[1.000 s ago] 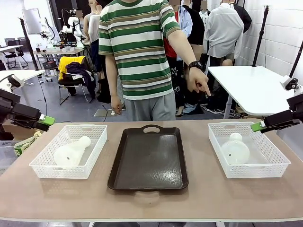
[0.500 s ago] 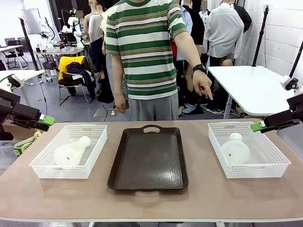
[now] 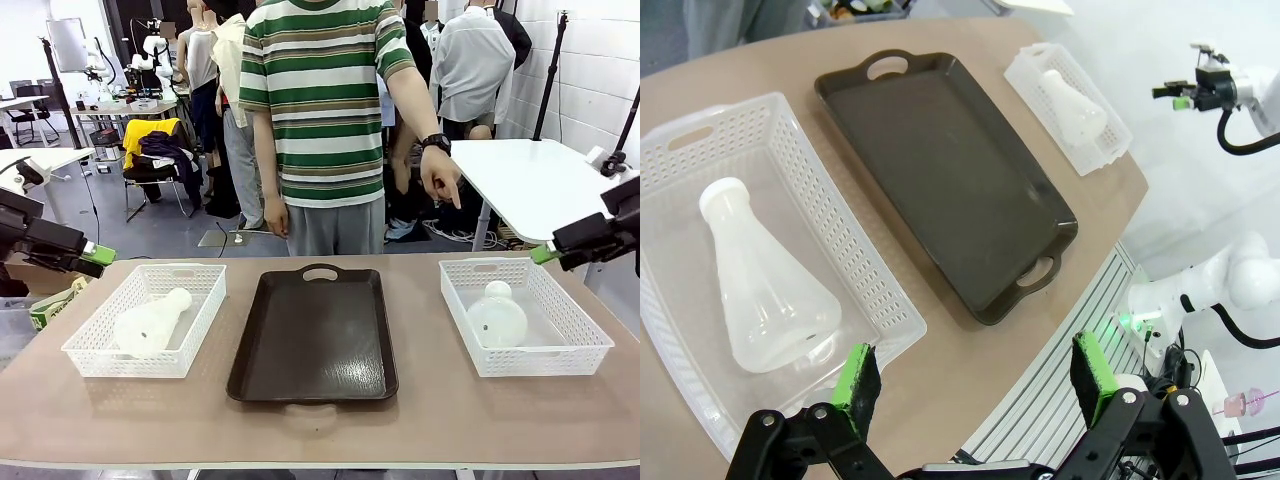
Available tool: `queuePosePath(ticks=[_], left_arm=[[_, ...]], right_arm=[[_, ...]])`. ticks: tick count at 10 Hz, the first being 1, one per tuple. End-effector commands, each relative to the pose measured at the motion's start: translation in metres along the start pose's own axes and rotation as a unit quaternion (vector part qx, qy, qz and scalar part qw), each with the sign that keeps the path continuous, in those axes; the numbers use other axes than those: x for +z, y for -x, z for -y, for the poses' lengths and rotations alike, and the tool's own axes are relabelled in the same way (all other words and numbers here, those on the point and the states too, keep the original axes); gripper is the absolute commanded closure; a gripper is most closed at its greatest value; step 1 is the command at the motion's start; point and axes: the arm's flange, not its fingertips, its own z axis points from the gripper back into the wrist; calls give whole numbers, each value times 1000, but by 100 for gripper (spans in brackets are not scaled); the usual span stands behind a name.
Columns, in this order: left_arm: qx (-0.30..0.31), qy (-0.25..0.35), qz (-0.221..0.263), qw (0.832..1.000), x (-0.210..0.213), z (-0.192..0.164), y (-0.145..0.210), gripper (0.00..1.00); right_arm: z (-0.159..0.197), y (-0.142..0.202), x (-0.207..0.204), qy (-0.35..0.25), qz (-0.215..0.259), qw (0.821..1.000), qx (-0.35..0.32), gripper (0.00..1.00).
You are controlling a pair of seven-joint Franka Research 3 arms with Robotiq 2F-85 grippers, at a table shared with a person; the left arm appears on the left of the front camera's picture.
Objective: Prepare the laboratory tools.
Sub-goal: Pick up the Big flask that the person points to.
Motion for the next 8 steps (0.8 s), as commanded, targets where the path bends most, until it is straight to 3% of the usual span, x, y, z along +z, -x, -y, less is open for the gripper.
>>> queuePosePath(ticks=[1, 3, 6, 8], left_arm=[[-8, 8, 7, 1000, -1, -2, 0, 0], [-8, 8, 7, 1000, -1, -2, 0, 0], [-8, 8, 7, 1000, -1, -2, 0, 0], [-8, 8, 7, 1000, -1, -2, 0, 0]], right_arm=[[-8, -52, -8, 90, -80, 990, -75, 0], [-14, -92, -30, 167, -136, 968, -132, 0], [-15, -136, -71, 253, -210, 920, -213, 0], [-5, -155, -96, 246, -222, 914, -232, 0]])
